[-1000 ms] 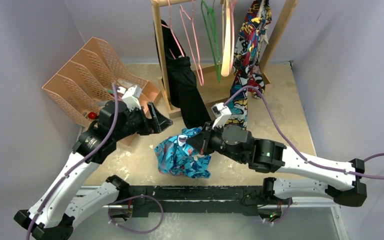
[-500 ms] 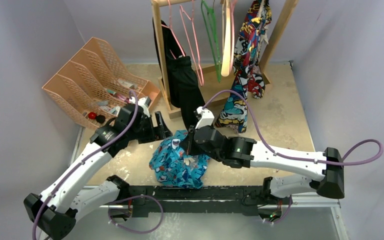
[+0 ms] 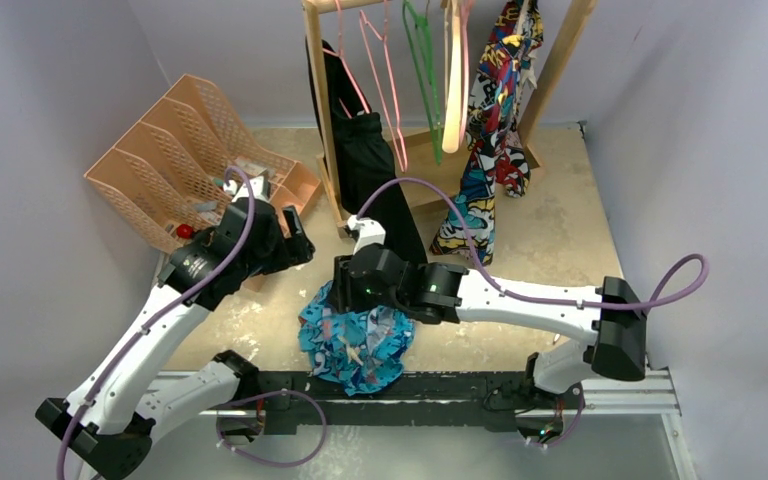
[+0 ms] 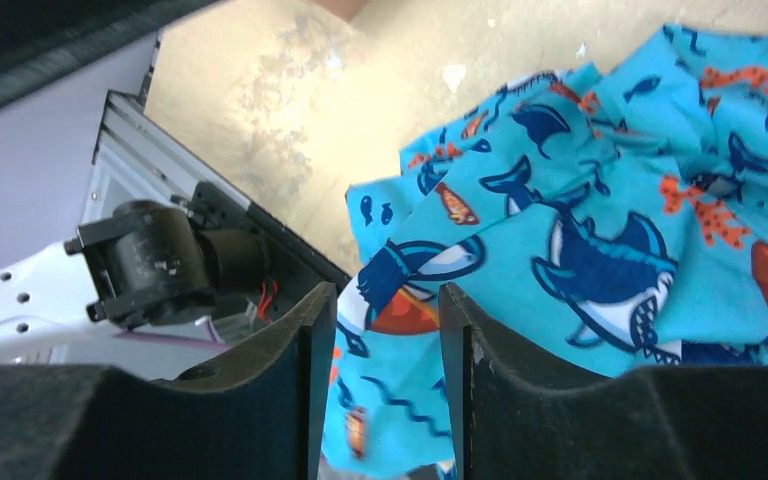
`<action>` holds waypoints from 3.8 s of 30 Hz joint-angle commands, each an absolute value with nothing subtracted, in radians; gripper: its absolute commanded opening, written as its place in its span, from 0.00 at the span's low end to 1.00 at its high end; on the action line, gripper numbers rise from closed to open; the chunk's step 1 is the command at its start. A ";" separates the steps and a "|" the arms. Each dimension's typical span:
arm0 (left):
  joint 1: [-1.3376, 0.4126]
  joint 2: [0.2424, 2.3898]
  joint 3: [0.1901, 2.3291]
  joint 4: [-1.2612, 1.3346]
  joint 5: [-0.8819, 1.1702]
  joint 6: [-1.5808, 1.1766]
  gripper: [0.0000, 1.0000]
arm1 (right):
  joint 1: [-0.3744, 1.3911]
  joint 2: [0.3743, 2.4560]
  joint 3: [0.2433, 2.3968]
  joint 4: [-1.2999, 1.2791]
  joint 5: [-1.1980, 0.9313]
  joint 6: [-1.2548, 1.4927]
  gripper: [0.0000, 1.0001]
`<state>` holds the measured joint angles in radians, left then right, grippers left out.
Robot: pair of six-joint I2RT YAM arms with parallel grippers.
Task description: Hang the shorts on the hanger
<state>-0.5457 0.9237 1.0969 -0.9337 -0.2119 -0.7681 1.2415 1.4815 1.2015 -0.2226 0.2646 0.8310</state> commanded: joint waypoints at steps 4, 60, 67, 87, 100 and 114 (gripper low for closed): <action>-0.545 0.902 1.103 -0.882 -0.101 -0.764 0.73 | 1.241 1.347 1.147 -0.418 0.223 0.999 0.49; -0.667 1.099 1.036 -0.772 -0.175 -0.774 0.00 | 1.241 1.100 0.588 -0.213 0.445 1.648 0.00; -0.549 1.069 1.104 -0.834 -0.313 -0.786 0.00 | 1.241 0.928 0.805 -0.663 0.664 1.583 0.00; -0.216 1.114 1.036 -0.718 -0.139 -0.645 0.61 | 1.241 0.808 0.819 -0.522 0.534 1.321 0.00; -0.332 0.968 0.953 -0.422 0.386 -0.576 0.62 | 1.242 0.824 0.784 -0.097 0.273 0.751 0.00; -0.645 1.045 0.816 -0.149 0.372 -0.523 0.62 | 1.241 0.886 0.779 -0.306 0.137 0.728 0.00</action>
<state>-0.5900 1.0248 0.8146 -0.2710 0.3832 -0.5793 1.2415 0.9405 0.7799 -0.2855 0.1371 0.7193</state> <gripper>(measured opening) 0.618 0.005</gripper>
